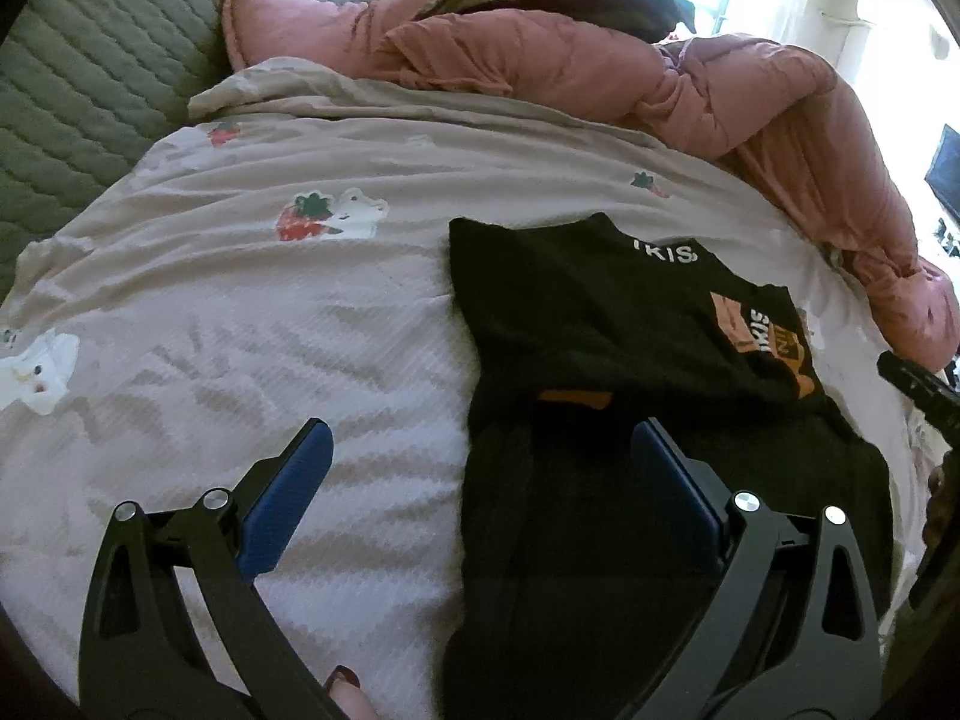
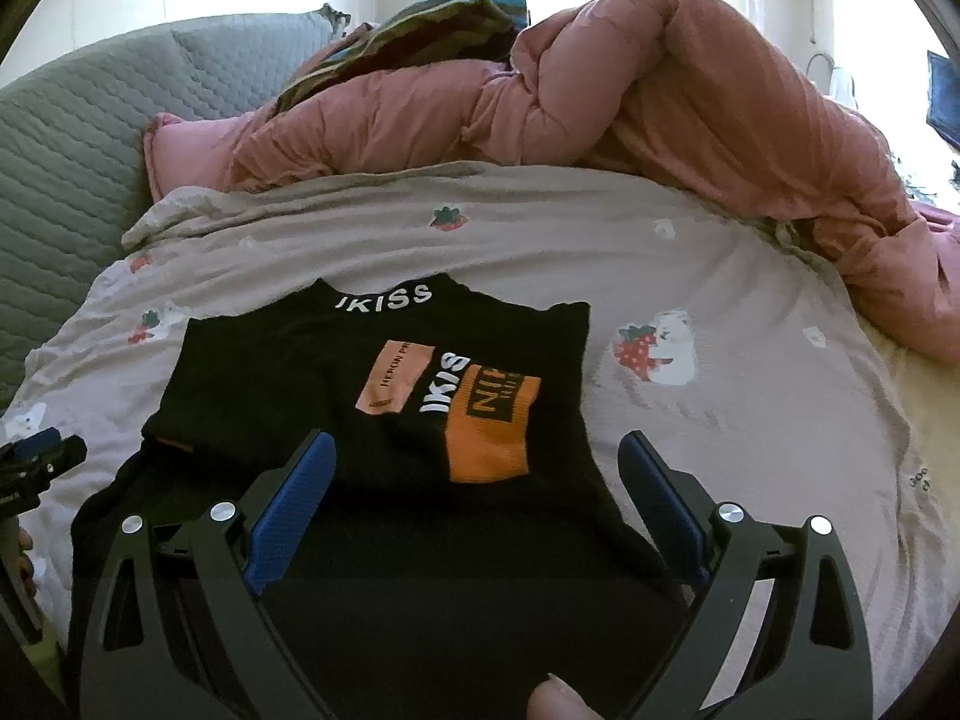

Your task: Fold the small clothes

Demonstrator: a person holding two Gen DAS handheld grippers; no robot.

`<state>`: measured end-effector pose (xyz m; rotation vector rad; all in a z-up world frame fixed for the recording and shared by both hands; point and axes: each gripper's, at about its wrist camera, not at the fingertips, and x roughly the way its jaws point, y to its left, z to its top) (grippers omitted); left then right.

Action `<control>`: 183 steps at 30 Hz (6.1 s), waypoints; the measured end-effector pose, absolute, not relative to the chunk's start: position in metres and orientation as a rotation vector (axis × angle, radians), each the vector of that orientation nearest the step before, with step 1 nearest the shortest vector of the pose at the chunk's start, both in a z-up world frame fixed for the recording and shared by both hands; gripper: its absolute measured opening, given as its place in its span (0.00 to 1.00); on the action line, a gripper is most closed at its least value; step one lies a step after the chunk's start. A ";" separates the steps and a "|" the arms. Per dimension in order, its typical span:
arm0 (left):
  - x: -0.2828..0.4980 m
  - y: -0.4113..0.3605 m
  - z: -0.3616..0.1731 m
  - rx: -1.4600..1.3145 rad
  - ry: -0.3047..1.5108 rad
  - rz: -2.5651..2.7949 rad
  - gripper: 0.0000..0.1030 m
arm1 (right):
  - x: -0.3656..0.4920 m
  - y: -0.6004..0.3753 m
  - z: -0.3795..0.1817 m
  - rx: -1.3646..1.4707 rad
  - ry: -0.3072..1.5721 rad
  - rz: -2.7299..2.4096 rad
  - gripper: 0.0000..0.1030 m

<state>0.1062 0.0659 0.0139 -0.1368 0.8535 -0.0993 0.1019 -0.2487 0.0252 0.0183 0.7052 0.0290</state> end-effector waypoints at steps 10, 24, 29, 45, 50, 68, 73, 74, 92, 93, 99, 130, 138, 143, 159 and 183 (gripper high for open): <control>0.073 0.063 0.012 -0.072 0.884 -0.063 0.91 | 0.067 -0.271 0.024 0.025 0.706 0.032 0.92; 0.041 0.064 0.019 -0.027 0.884 -0.026 0.91 | 0.036 -0.291 0.010 0.040 0.738 0.049 0.92; 0.032 0.068 0.015 -0.031 0.901 -0.024 0.91 | 0.028 -0.293 0.007 0.035 0.749 0.069 0.92; -0.003 0.067 -0.006 -0.107 0.986 -0.128 0.71 | -0.003 -0.302 -0.017 0.009 0.808 0.101 0.92; -0.005 0.055 -0.018 -0.118 1.046 -0.189 0.53 | -0.011 -0.303 -0.022 0.000 0.831 0.117 0.92; -0.002 0.057 -0.035 -0.119 1.079 -0.144 0.26 | -0.045 -0.339 -0.045 0.073 0.912 0.088 0.90; -0.007 0.055 -0.030 -0.119 1.067 -0.155 0.14 | -0.053 -0.343 -0.047 0.103 0.930 0.127 0.58; -0.008 0.055 -0.029 -0.119 1.065 -0.160 0.14 | -0.054 -0.342 -0.048 0.105 0.938 0.132 0.51; -0.013 0.052 -0.034 -0.100 1.091 -0.166 0.14 | -0.059 -0.338 -0.046 0.111 0.905 0.189 0.31; -0.013 0.052 -0.034 -0.100 1.091 -0.166 0.14 | -0.058 -0.337 -0.050 0.110 0.917 0.184 0.31; -0.013 0.052 -0.037 -0.101 1.097 -0.165 0.16 | -0.052 -0.345 -0.063 0.153 0.950 0.159 0.31; -0.013 0.062 0.016 -0.203 0.920 -0.228 0.03 | -0.041 -0.339 0.007 0.127 0.695 0.286 0.09; 0.019 0.068 0.041 -0.258 0.871 -0.220 0.03 | -0.013 -0.334 0.033 0.120 0.610 0.280 0.09; 0.046 0.076 0.045 -0.311 0.858 -0.202 0.03 | 0.002 -0.337 0.039 0.127 0.582 0.272 0.09; 0.131 0.088 0.038 -0.404 0.852 -0.172 0.03 | 0.095 -0.345 0.035 0.160 0.584 0.181 0.09; 0.203 0.093 0.008 -0.403 0.815 -0.115 0.36 | 0.192 -0.355 -0.016 0.225 0.731 0.019 0.47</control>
